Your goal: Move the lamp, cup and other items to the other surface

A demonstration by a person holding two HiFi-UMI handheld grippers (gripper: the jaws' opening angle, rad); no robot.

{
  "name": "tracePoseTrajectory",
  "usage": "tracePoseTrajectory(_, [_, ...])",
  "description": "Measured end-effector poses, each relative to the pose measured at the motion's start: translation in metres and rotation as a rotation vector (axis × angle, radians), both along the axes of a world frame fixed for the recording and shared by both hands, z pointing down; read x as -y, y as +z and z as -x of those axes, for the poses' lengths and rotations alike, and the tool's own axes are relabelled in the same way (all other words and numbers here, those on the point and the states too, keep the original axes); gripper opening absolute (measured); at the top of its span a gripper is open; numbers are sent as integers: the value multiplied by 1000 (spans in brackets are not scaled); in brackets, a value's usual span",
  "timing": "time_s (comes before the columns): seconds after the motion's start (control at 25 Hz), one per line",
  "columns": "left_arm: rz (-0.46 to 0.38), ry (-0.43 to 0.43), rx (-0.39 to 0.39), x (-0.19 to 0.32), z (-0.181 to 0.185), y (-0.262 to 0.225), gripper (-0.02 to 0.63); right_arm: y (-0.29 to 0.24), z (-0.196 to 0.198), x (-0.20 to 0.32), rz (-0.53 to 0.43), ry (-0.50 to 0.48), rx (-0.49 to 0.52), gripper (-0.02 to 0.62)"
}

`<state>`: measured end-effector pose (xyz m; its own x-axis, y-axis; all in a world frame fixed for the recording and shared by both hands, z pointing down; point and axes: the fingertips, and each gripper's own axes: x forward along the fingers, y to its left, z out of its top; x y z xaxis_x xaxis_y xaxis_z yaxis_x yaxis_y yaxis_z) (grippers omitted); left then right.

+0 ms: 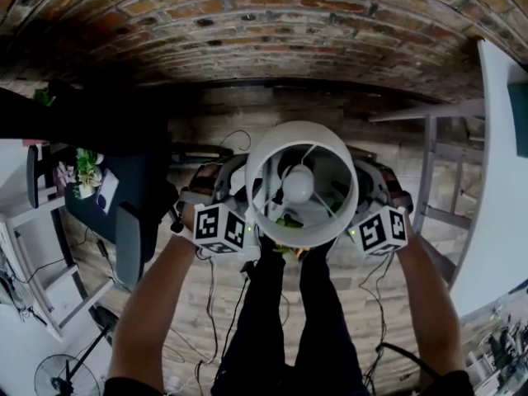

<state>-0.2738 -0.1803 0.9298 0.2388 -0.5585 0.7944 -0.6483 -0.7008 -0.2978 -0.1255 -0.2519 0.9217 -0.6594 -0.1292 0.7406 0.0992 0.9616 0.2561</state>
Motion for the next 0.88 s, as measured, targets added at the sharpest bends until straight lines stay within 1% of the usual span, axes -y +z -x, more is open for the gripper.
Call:
tracePoseTrajectory(0.28, [-25,-8,5,1,0,-59,253,-58,-1,0,-19,3,28,252])
tracePoseTrajectory(0.52, [-34,-20,-27,-20,-3,-121,253,-119,0,-19,0,-10,52,252])
tracePoseTrajectory(0.68, [-54,-22,-38,-24,-4,-167,253,-163,-1,-25,-6,-2,68,252])
tracePoseTrajectory(0.88, [-70,1,-60,-32,-14,-225,253,-215,-13,-38,5,16,68,253])
